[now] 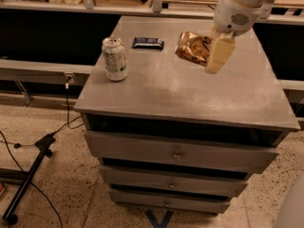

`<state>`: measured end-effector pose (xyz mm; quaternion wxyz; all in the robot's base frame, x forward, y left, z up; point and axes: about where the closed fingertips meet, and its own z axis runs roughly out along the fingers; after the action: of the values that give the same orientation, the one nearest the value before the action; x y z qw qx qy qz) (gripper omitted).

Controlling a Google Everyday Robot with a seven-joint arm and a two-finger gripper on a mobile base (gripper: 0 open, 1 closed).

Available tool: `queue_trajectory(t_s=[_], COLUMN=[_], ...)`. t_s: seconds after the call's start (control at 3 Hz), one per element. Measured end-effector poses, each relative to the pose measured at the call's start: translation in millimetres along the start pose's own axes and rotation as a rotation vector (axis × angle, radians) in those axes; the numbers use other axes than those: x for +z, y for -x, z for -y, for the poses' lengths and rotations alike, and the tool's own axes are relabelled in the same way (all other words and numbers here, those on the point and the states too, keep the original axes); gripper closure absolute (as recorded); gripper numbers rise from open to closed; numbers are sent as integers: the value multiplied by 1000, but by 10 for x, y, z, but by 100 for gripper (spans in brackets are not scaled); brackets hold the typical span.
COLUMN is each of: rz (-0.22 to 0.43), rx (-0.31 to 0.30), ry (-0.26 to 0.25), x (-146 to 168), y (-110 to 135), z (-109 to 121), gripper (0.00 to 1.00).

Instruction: Knock orange can over

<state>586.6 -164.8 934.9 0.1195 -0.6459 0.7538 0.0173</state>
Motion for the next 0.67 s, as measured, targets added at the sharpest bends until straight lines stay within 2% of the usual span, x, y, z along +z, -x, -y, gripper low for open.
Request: queue_trajectory(t_s=[0.33,0.67], rz=[-189,-313], rx=[9,13], ry=[-41,-108], x=[93,140], y=[-429,-915], z=[29,147], gripper=[100,82])
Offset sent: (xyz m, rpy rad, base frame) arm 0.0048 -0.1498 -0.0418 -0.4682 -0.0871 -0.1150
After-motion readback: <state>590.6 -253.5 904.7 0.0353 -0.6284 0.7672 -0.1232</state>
